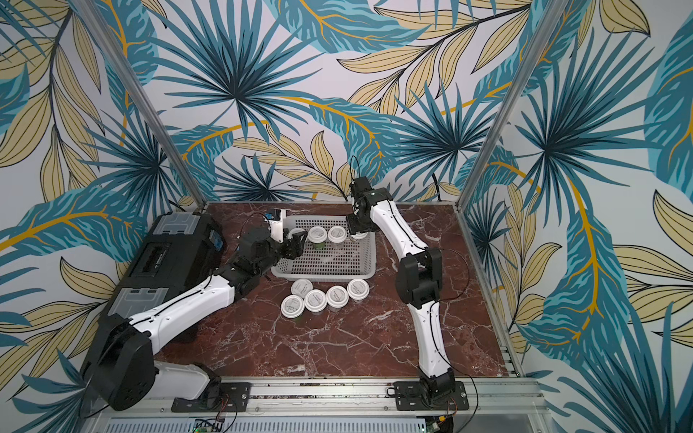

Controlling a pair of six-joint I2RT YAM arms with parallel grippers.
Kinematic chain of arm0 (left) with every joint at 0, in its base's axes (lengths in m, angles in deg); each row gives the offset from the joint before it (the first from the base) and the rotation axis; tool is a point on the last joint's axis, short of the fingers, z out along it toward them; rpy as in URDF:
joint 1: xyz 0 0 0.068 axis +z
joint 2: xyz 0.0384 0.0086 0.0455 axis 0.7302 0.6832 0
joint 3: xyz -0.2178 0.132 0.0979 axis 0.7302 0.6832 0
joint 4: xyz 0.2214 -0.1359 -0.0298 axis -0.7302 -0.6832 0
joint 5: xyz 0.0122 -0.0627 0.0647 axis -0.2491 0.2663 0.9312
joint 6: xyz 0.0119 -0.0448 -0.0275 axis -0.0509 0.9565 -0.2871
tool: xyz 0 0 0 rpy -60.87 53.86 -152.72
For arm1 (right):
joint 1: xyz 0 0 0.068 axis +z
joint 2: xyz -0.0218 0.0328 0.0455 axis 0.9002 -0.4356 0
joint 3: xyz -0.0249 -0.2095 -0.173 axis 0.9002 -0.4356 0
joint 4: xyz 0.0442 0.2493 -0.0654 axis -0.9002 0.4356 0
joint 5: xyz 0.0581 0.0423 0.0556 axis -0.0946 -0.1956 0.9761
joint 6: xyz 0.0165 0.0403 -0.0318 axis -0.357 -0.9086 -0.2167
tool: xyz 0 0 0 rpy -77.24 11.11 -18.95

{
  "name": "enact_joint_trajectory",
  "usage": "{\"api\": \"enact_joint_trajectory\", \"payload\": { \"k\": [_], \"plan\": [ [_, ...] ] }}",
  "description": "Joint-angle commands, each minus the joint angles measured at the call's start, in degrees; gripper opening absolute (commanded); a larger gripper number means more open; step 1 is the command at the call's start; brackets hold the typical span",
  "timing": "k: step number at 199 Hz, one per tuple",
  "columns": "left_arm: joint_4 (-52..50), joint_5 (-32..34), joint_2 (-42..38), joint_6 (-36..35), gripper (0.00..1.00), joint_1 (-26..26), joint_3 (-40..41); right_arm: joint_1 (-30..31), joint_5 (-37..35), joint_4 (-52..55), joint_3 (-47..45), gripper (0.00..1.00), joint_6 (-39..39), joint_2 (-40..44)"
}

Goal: Put the yogurt in the basket
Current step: Place the yogurt in the basket.

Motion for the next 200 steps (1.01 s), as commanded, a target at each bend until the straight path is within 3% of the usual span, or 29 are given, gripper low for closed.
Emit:
{"api": "enact_joint_trajectory", "payload": {
  "k": [1,110,164,200],
  "plan": [
    [1.07,-0.43,0.17,-0.74,0.72,0.40,0.43,-0.15,0.43,-0.79,1.04,0.63,0.42,-1.82],
    [1.07,-0.20,-0.28,-0.75,0.72,0.40,0.69,-0.94,2.10,-2.89,1.76,0.64,-0.20,-4.88],
    [1.16,-0.24,-0.27,-0.73,0.72,0.43,0.71,-0.87,2.29,-4.02,2.26,0.77,-0.50,-5.82],
    [1.23,-0.30,-0.27,-0.69,0.72,0.41,0.81,-0.87,3.23,-4.79,2.13,0.80,-1.03,-4.94]
  ]
}}
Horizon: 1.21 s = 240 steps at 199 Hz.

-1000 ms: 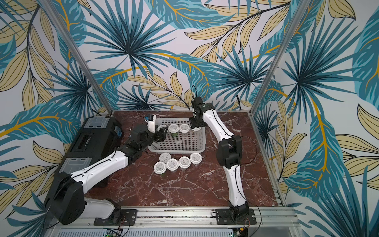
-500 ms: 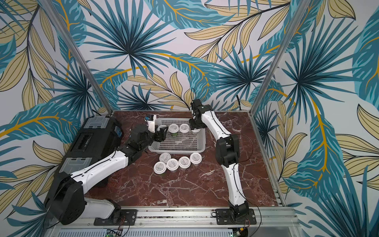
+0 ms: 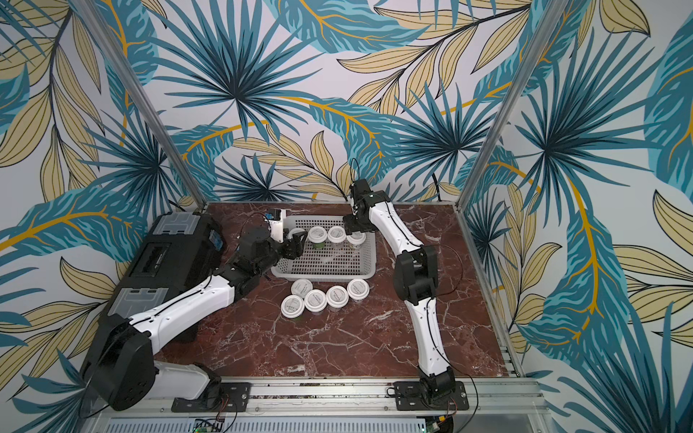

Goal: Put the yogurt in the basket
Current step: Place the yogurt in the basket.

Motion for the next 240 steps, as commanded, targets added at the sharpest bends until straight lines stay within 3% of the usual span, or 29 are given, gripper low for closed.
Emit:
{"api": "enact_joint_trajectory", "payload": {
  "k": [1,27,63,76,100,125,240],
  "plan": [
    [1.24,-0.21,-0.27,-0.71,0.72,0.43,0.80,-0.17,1.14,-0.72,0.60,0.80,-0.79,-0.75],
    [1.41,-0.38,-0.11,-0.65,0.72,0.44,0.69,-0.09,2.03,-1.37,-1.62,0.80,-1.07,3.22],
    [1.41,-0.55,0.06,-0.65,0.72,0.39,0.68,0.50,2.94,-4.88,-12.36,0.76,-1.99,12.92],
    [1.42,-0.50,0.11,-0.65,0.72,0.38,0.67,0.57,2.95,-6.58,-17.31,0.71,-2.20,16.56],
    [1.51,-0.66,0.50,-0.39,0.72,0.44,0.46,0.68,2.93,-9.88,-23.64,0.51,-1.98,20.09],
    [1.43,-0.44,1.00,-0.08,0.72,0.44,0.50,0.66,1.81,-10.46,-24.57,0.41,-1.49,19.29],
    [1.42,-0.30,1.83,0.14,0.72,0.36,0.30,0.70,3.67,-12.25,-23.24,0.33,-1.05,13.04]
  ]
}}
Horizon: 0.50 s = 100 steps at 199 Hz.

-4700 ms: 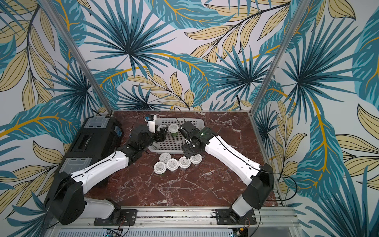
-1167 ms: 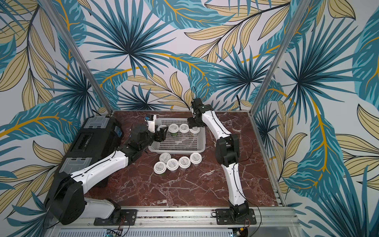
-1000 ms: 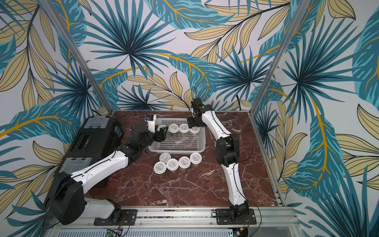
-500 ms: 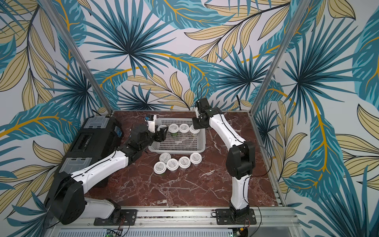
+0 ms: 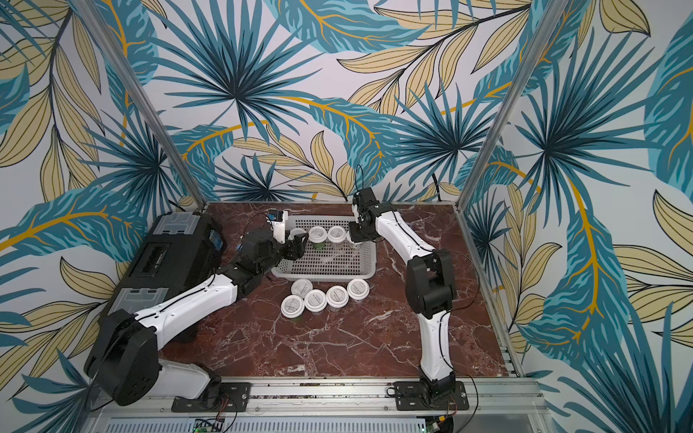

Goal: Put the yogurt in the basket
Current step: Place the yogurt in the basket.

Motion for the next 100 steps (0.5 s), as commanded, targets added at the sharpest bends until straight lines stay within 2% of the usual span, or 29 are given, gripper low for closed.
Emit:
{"api": "enact_joint_trajectory", "payload": {
  "k": [1,100],
  "plan": [
    [1.38,-0.14,0.15,0.06,0.72,0.32,0.32,0.25,0.25,-0.41,0.19,0.33,0.58,-0.80],
    [1.47,-0.49,0.05,0.23,0.72,0.32,0.37,0.24,-0.56,-0.41,1.77,0.33,0.70,-3.81]
  ]
}}
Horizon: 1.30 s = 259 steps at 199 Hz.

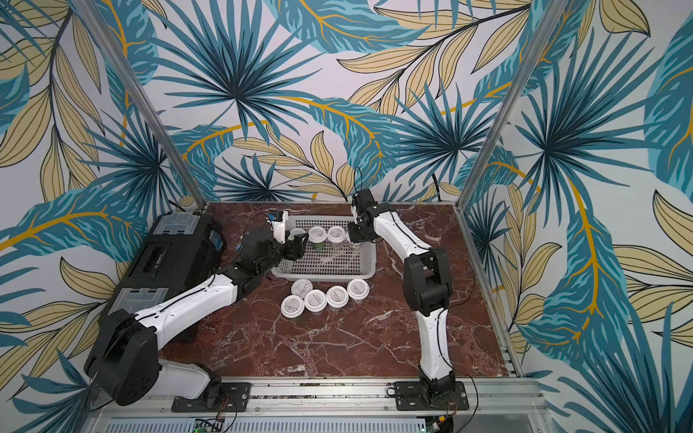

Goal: Put the yogurt in the basket
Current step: Place the yogurt in the basket.

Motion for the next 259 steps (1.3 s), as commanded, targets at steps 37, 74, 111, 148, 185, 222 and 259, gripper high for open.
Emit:
{"api": "enact_joint_trajectory", "payload": {
  "k": [37,74,111,148,185,222,259],
  "plan": [
    [1.47,-0.47,-0.02,0.21,0.72,0.30,0.42,0.23,-0.68,0.29,1.40,0.33,0.56,-2.72],
    [1.47,-0.45,-0.02,0.21,0.72,0.27,0.43,0.24,-1.17,0.37,2.54,0.33,0.71,-3.83],
    [1.47,-0.51,-0.03,0.22,0.72,0.27,0.39,0.25,-1.85,0.28,3.40,0.33,0.80,-4.28],
    [1.47,-0.55,-0.02,0.29,0.72,0.29,0.43,0.20,-0.95,0.14,4.07,0.34,0.64,-4.55],
    [1.47,-0.58,-0.08,0.30,0.72,0.32,0.44,0.25,0.56,-0.32,4.39,0.35,0.41,-5.04],
    [1.47,-0.62,-0.07,0.29,0.72,0.29,0.43,0.24,1.36,-0.64,4.22,0.38,0.15,-4.37],
    [1.47,-0.47,-0.04,0.17,0.72,0.29,0.43,0.42,1.04,-2.59,0.12,0.41,-0.23,-0.45]
  ]
}}
